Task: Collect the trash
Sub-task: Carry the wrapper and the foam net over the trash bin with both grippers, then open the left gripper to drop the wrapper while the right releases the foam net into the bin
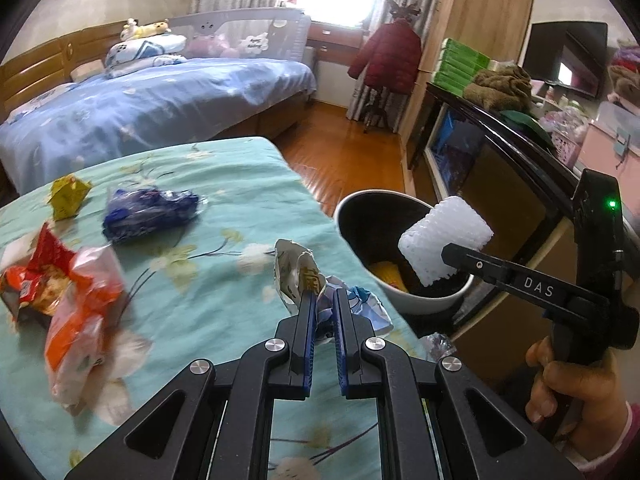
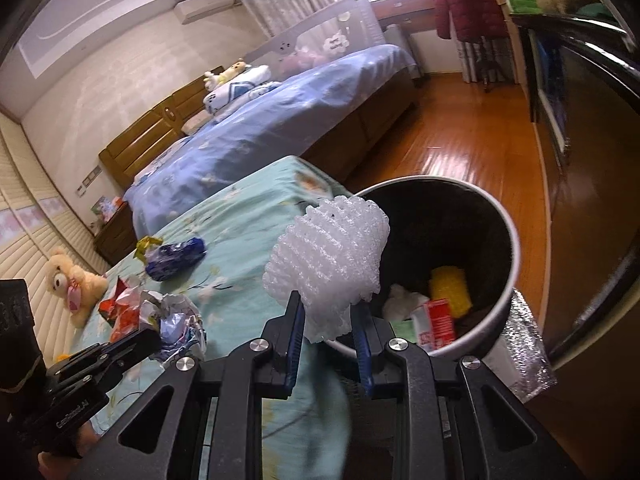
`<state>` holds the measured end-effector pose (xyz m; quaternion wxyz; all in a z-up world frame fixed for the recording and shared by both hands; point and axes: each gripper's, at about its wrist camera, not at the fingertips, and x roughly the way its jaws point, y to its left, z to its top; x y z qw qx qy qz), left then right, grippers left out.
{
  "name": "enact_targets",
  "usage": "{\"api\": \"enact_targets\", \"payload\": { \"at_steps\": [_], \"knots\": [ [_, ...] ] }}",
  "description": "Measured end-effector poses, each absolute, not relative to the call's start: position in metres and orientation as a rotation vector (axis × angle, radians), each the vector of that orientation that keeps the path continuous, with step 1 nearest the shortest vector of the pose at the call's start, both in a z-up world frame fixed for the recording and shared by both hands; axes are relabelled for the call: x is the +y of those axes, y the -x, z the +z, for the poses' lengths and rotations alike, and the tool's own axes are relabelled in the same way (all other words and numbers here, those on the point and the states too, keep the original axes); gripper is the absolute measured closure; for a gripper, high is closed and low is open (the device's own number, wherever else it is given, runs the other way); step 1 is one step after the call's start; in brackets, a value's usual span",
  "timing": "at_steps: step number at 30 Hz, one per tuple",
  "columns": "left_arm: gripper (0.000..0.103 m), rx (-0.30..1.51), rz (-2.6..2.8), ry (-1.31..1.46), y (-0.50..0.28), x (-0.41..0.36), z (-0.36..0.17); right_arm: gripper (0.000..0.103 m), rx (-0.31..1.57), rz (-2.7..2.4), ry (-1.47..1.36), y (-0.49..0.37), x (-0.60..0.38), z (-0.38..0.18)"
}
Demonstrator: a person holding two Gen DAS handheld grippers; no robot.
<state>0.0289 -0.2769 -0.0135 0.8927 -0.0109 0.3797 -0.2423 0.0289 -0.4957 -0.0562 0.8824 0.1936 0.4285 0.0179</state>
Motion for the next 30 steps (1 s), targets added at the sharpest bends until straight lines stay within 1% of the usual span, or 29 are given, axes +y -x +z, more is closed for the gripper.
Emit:
{"api": "enact_targets", "payload": {
  "at_steps": [7,14,30],
  "knots": [
    [0.095,0.824,-0.54,-0.034,-0.037,-0.305,-0.015,0.08,0.895,0.002,-0.402,-0.027,-0.51,-0.058],
    [0.095,0.8,-0.562,-0.058,-0.045,-0.327,-0.007,0.08,0.897,-0.018,-0.401,-0.028,-0.52,-0.061],
    [0.095,0.79,-0.584,-0.088,-0.077,-0.364,-0.018,0.08,0.936,-0.045,-0.382,-0.046,-0.543,-0.069]
  ]
}}
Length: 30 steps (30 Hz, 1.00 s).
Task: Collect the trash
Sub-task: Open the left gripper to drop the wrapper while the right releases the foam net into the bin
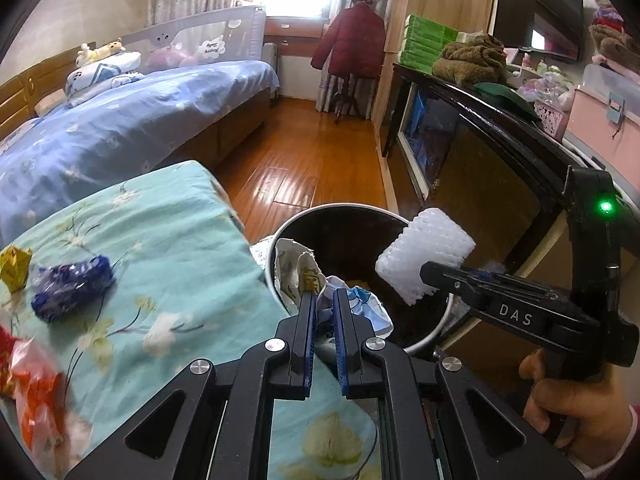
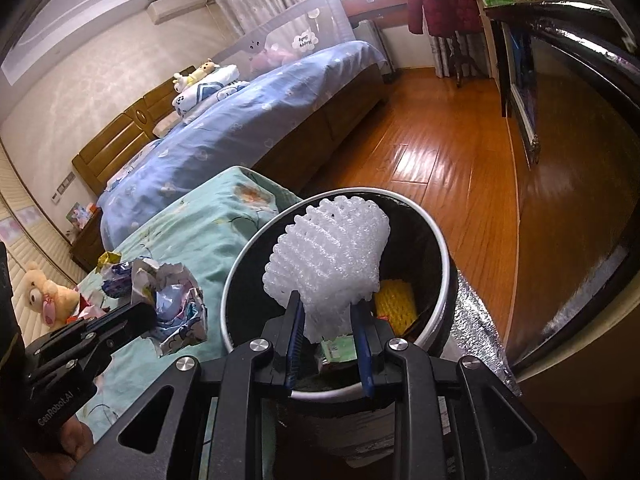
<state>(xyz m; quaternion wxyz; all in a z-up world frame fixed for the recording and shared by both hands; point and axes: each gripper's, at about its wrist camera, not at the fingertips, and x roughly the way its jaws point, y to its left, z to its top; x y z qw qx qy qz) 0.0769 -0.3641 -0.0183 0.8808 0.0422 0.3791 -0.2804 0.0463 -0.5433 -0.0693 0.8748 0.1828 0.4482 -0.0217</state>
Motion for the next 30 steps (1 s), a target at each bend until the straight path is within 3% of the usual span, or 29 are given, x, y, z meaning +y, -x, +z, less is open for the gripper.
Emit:
{"api": "enact_targets", "payload": {
  "at_steps": [10,14,16,18,26,30],
  "knots": [
    [0.095,0.82,-0.594,-0.106,-0.098,-0.384,-0.028,0.079,0.97,-0.061,-0.378,-0.056,-0.555,-0.078],
    [0.095,0.841,-0.591,-0.105,-0.106,-0.391,-0.032,0.074,0.983,-0.063,-0.374,-0.06,-0.557,-0.079],
    [0.089,0.849,-0.589,-0.103,-0.11,-0.391,-0.032,0.068,0.983,-0.067,-0.373,-0.061,-0.558,-0.079],
    [0.083,0.848,-0.583,-0.102,-0.112,-0.391,-0.033,0.053,0.978,-0.075,-0.377,-0.059,-0.558,-0.078],
    [0.068,0.829,-0.564,-0.08,-0.101,-0.369,-0.032,0.042,0.956,-0.084,-0.396,-0.05,-0.557,-0.074],
    [0.053,0.828,-0.537,-0.044,-0.086,-0.347,-0.031,0.034,0.934,-0.066,-0.407,-0.045,-0.546,-0.068]
  ]
}}
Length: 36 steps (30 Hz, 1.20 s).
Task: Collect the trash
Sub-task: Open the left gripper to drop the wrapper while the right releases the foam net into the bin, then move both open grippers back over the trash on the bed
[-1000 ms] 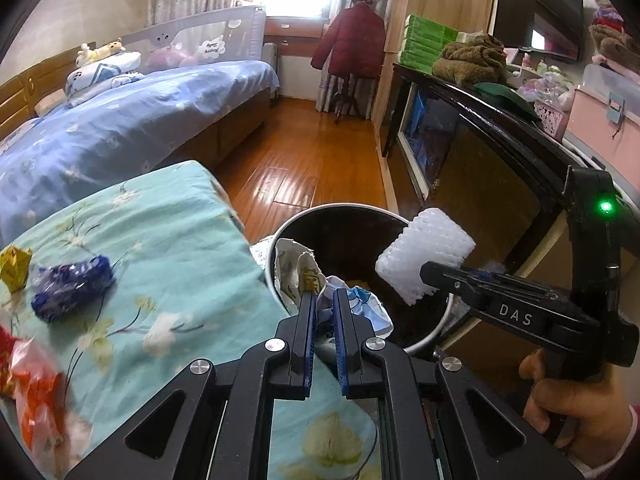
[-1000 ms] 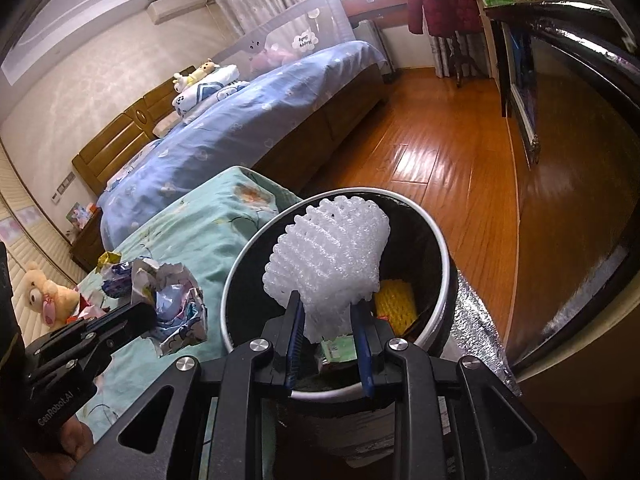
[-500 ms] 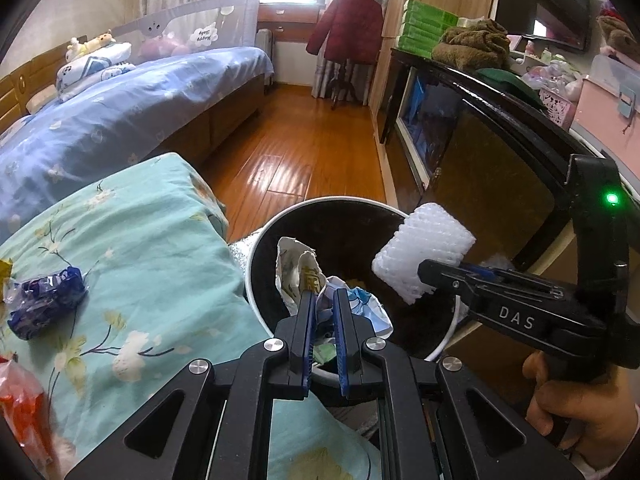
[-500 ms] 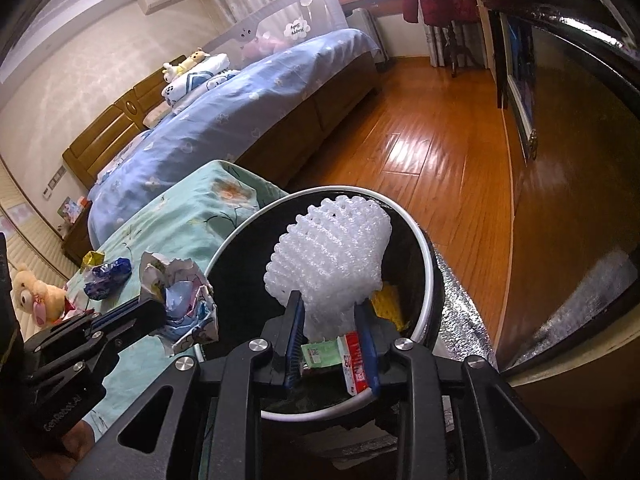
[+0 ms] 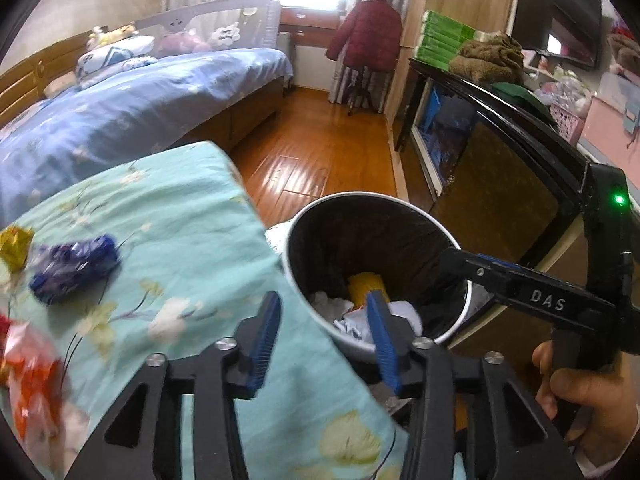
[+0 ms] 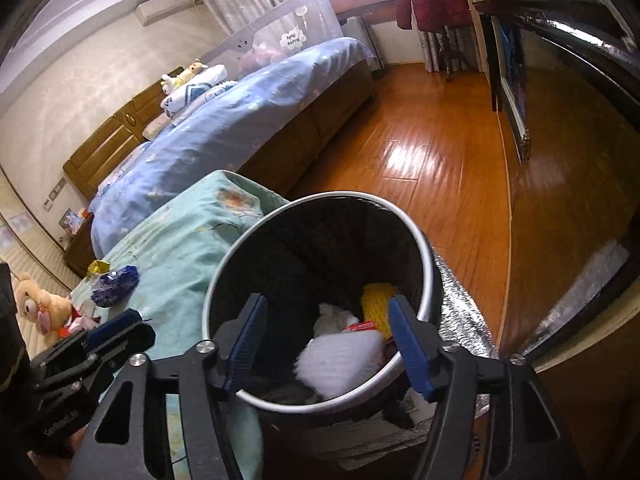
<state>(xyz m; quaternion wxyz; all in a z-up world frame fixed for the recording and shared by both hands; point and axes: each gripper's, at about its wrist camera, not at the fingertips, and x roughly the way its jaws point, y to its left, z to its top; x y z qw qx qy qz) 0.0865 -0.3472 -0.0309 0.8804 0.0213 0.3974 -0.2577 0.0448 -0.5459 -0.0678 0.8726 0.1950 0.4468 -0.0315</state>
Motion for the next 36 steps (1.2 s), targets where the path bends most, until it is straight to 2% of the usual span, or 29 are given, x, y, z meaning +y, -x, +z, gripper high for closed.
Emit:
{"api": "enact_targets", "payload": {
  "at_steps": [5,10,26,36],
  "knots": [
    [0.039,0.81,-0.49,-0.002,-0.065,-0.316,-0.027,0.024,0.913,-0.032,-0.41,-0.037,-0.523,-0.06],
    [0.027,0.765,-0.408,-0.003,-0.033,-0.282,-0.024,0.02,0.893,0.016,-0.411,-0.031,-0.495,-0.053],
    [0.026,0.677,-0.131,0.008,0.043,-0.164,-0.021,0.017,0.896,0.186,-0.409,-0.024,-0.394,-0.052],
    [0.025,0.748,-0.007,0.051,0.043,-0.116,-0.021,0.017,0.942,0.294,-0.381,-0.025,-0.331,-0.064]
  ]
}}
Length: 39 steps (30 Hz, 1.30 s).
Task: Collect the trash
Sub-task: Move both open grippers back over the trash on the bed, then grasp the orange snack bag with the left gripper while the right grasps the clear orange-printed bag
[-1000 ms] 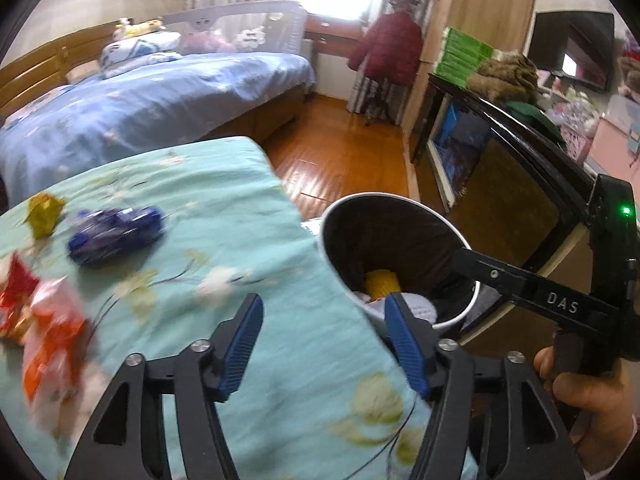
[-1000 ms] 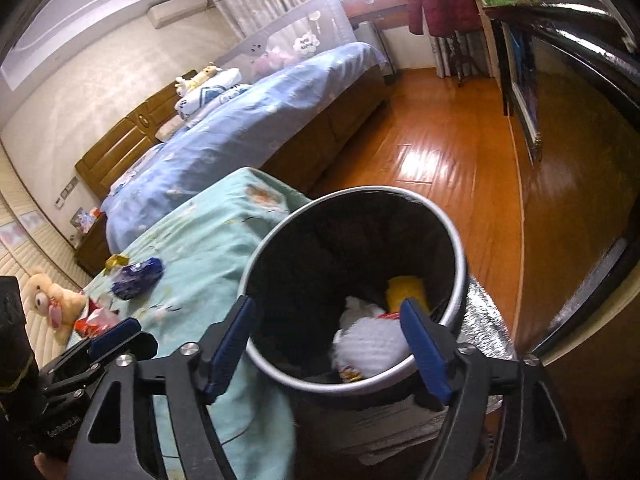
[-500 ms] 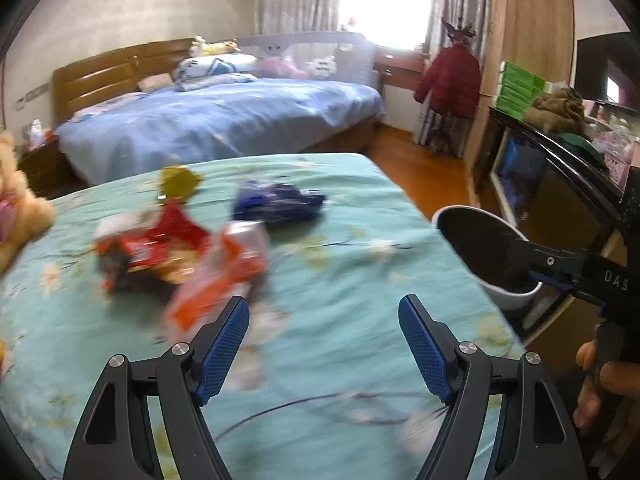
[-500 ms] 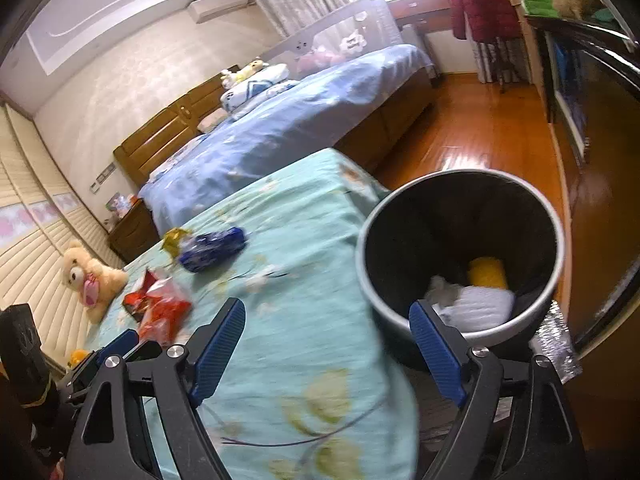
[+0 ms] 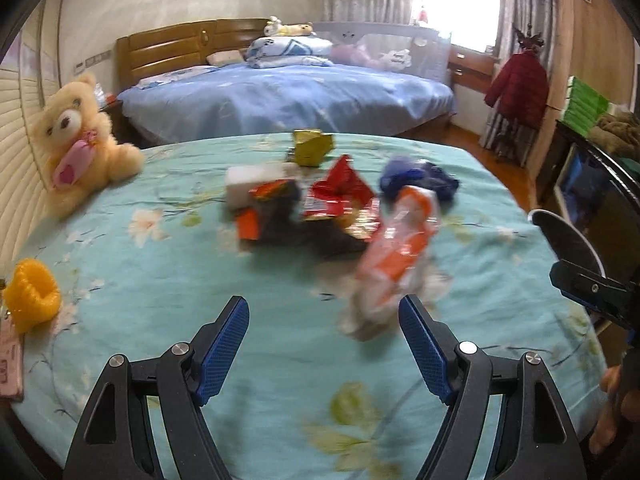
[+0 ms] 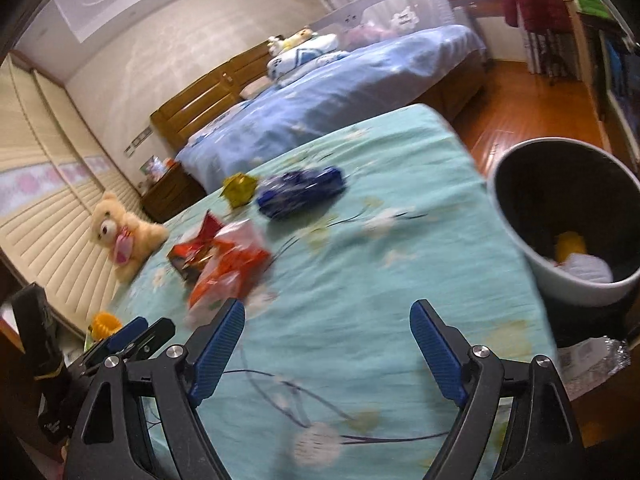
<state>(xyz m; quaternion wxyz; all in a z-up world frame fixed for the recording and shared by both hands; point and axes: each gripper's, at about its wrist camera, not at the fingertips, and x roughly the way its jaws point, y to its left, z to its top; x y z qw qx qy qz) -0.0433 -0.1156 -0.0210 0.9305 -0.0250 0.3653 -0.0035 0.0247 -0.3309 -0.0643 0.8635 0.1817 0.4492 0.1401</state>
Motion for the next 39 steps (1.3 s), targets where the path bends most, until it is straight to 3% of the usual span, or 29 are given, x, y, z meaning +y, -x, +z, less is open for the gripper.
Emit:
{"api": "enact_targets", "payload": {
  "at_steps": [3,29,32,34,35,36,37,39],
  "knots": [
    [0.022,0.752,0.011,0.057,0.041,-0.106,-0.02,0.017,0.95,0.319,-0.371,-0.026,-0.314,-0.065],
    [0.024,0.773,0.011,0.033,-0.057,-0.057,-0.04,0.017,1.044,0.394,-0.439,-0.077,-0.248,-0.092],
    [0.035,0.788,-0.002,0.026,-0.071,-0.055,-0.047,0.017,1.06,0.391,-0.429,-0.083,-0.24,-0.098],
    [0.051,0.815,-0.026,0.04,-0.083,-0.054,-0.054,0.019,1.05,0.384,-0.417,-0.085,-0.237,-0.099],
    [0.057,0.826,-0.036,0.043,-0.087,-0.054,-0.056,0.029,1.049,0.38,-0.401,-0.086,-0.235,-0.098],
    [0.072,0.836,-0.046,0.045,-0.09,-0.055,-0.058,0.048,1.054,0.387,-0.399,-0.087,-0.234,-0.099],
    [0.084,0.846,-0.059,0.046,-0.093,-0.056,-0.059,0.055,1.061,0.405,-0.41,-0.088,-0.234,-0.101],
    [0.094,0.843,-0.072,0.036,-0.094,-0.058,-0.06,0.063,1.059,0.419,-0.41,-0.086,-0.235,-0.099]
  ]
}}
